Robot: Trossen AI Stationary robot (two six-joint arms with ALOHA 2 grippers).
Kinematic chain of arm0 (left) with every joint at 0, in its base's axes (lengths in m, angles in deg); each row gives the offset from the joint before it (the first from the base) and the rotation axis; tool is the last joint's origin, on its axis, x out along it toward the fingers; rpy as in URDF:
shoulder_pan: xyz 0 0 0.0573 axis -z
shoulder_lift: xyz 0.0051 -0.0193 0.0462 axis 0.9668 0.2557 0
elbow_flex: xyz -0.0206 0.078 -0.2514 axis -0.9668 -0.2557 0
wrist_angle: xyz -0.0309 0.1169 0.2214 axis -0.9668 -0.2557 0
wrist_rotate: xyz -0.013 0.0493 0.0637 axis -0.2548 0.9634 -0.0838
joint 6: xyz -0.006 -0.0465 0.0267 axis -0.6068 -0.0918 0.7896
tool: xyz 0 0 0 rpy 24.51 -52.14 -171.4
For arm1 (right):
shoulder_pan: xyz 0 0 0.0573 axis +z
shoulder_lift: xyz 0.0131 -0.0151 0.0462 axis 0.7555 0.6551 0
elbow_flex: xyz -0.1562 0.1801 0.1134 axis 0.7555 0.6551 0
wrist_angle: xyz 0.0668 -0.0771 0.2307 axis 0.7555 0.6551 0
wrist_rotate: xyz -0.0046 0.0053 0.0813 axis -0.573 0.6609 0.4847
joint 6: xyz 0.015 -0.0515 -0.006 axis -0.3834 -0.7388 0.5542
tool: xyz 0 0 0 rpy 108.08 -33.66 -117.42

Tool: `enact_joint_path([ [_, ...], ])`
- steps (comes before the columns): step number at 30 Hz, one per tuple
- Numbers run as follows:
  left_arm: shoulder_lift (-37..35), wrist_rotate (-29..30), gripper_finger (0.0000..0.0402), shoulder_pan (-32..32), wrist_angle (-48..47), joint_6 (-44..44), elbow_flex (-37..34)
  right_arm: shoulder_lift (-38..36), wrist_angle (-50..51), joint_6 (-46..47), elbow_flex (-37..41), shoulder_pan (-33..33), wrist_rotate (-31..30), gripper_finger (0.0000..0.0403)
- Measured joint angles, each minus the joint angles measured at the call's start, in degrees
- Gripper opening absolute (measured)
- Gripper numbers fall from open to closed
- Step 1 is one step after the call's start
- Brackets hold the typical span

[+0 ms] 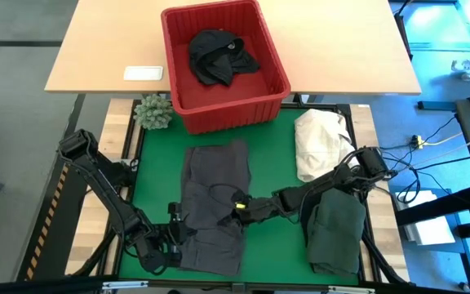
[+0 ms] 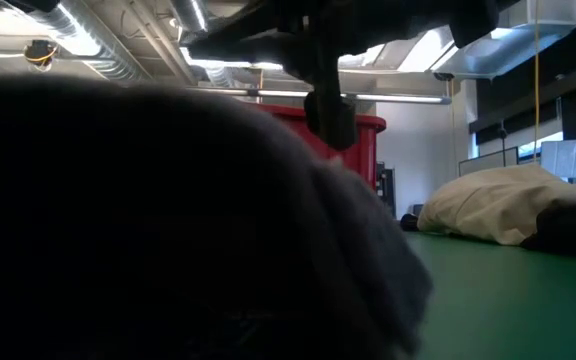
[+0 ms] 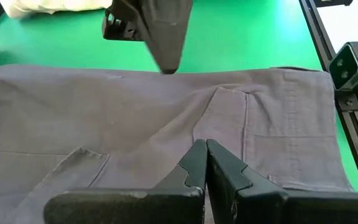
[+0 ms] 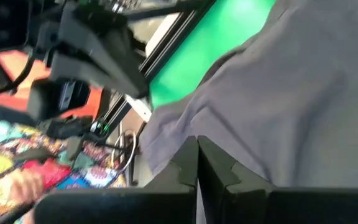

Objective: Fold laundry
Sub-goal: Fold the gray pants

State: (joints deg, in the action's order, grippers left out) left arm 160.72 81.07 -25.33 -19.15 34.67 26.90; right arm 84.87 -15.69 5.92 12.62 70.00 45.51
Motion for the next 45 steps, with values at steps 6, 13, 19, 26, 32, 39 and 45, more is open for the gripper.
enact_joint_path([
  [6,0.01,0.27,0.0,-0.08,0.01,0.19,0.0,0.03,0.69,-6.62,0.0,-0.36,-5.93,0.0003],
  [13,0.02,0.34,0.0,-0.08,0.01,0.21,0.0,0.07,-4.85,-25.07,0.0,0.96,-8.17,0.0003],
  [19,0.02,0.4,0.0,-0.87,0.36,-1.22,0.0,0.07,-12.5,-31.47,0.0,3.33,-8.71,0.0003],
  [26,0.02,0.38,0.0,-0.76,0.37,-1.78,0.02,0.07,-11.6,-31.47,0.0,3.2,-6.62,0.0003],
  [32,0.02,-0.62,0.0,-0.29,0.36,-4.68,0.02,0.07,-11.64,-31.58,0.0,3.28,-1.92,0.0003],
  [39,0.02,-7.99,0.0,-0.23,0.56,-5.15,0.02,0.07,-6.97,-31.97,0.0,4.78,6.86,0.0003],
  [45,0.51,-20.36,0.0,1.38,2.42,-0.17,0.15,-0.73,3.4,-41.13,-3.54,9.43,0.57,0.0003],
])
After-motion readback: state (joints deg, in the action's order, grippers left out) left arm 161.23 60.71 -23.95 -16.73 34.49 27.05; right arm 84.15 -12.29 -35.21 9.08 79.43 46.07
